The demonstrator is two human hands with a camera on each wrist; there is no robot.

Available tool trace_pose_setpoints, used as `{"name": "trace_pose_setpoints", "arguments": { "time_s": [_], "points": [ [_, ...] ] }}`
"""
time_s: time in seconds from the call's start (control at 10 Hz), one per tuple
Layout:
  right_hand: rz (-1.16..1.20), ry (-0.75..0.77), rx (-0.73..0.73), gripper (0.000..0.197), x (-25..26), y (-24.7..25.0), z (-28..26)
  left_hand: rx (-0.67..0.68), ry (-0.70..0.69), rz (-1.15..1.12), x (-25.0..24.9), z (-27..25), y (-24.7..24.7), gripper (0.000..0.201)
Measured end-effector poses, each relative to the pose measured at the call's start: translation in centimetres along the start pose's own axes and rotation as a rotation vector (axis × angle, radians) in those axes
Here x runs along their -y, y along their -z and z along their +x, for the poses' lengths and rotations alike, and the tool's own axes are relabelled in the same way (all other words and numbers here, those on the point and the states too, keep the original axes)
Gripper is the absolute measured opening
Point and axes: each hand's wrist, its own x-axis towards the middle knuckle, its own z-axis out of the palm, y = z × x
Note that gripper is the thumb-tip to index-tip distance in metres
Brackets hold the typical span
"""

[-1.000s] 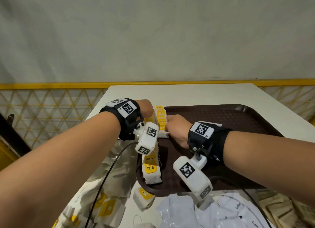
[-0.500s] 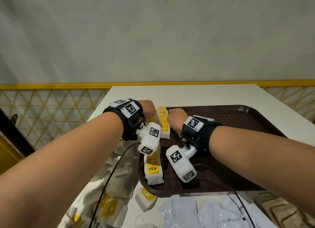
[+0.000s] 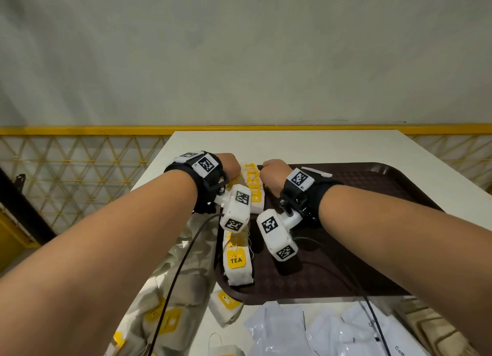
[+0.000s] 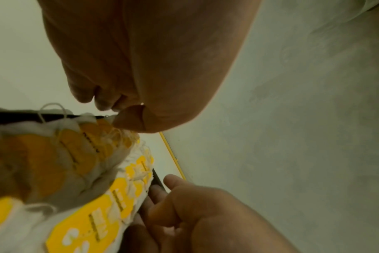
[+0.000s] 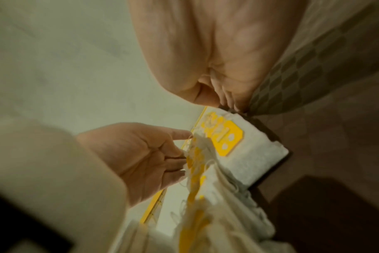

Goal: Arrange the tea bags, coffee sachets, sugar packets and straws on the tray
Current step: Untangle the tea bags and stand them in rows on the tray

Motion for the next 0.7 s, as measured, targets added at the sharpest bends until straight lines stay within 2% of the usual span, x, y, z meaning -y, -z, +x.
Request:
{"name": "trace_pose_setpoints", "arguments": {
  "time_s": [0.1, 0.2, 0.3, 0.4, 0.5, 0.6, 0.7],
  "points": [
    [-0.233, 0.077, -0.001, 0.02, 1.0, 1.5, -1.8, -0.013, -0.088, -0.094, 0.2, -1.4, 2.1, 0.04],
    [0.322, 0.021, 0.085, 0.016, 2.8, 2.0, -4.7, -0.008, -0.154, -0.364, 1.1, -4.2, 7.0, 0.031],
    [0.623, 0.088, 0.28, 0.011, 4.3, 1.5, -9.0, 0.041, -0.236, -0.72, 2.1, -10.3, 11.0, 0.028],
    [0.141, 0.337, 0.637, 0.009, 4.9, 0.1, -14.4, -0.016, -0.482, -0.754, 3.7, -17.6, 13.0, 0.035],
    [-0.761, 0.644, 0.659, 0.043, 4.2, -2.1, -18.5, 0.15, -0.449, -0.546, 7.5, -22.0, 11.7, 0.029],
    [-1.134, 0.768, 0.564, 0.071, 2.7, -4.4, -20.1, 0.329, -0.418, 0.017, 12.3, -24.3, 8.1, 0.027],
    [-1.199, 0.638, 0.577, 0.081, 2.2, -5.4, -20.4, 0.464, -0.343, 0.522, 15.1, -26.2, 3.6, 0.062]
  ]
}}
